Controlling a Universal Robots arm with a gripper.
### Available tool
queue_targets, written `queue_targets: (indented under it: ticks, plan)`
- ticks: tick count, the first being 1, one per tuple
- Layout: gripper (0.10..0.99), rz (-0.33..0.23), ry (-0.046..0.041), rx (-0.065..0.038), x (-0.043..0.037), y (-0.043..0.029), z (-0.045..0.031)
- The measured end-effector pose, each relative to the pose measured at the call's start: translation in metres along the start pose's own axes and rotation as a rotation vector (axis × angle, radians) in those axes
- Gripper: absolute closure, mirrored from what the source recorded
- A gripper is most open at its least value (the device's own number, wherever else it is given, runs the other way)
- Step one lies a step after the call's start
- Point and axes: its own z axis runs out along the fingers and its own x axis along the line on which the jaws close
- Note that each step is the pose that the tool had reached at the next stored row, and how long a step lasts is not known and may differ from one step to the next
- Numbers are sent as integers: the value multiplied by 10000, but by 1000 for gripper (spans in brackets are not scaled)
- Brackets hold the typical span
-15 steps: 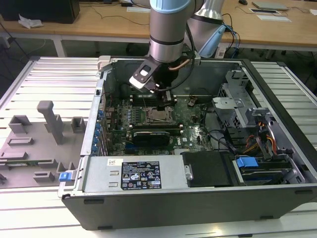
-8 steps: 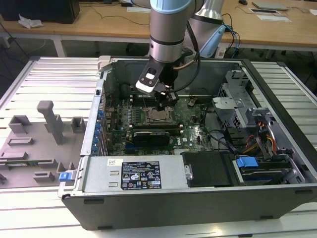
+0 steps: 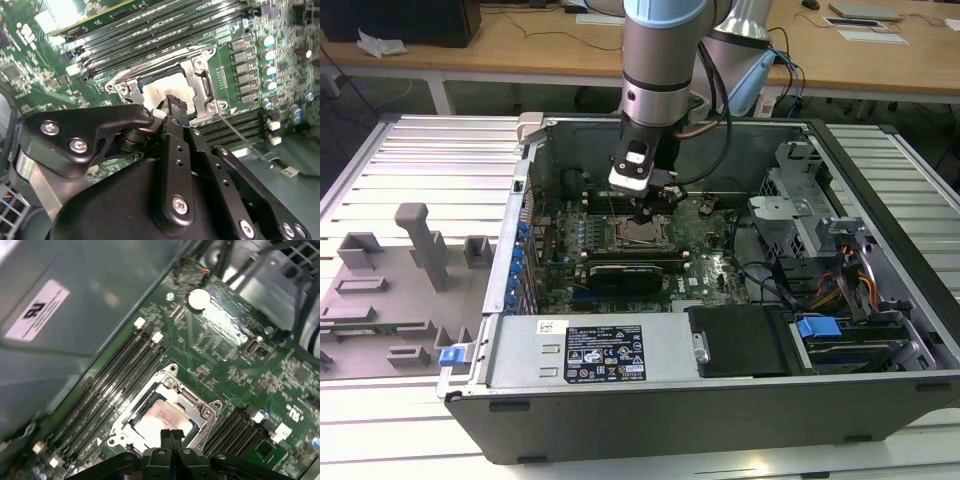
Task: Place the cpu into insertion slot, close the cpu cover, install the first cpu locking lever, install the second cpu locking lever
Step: 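Close the cpu cover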
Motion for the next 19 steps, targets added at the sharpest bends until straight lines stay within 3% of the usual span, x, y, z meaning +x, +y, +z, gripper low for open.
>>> queue_targets:
  ticks: [1,3,11,19]
  plan:
    - [980,-158,1,4,0,0,0]
    - [980,-1073,9,26,0,0,2]
    - [980,-2664,25,62,0,0,4]
    - [980,-4697,47,105,0,0,5]
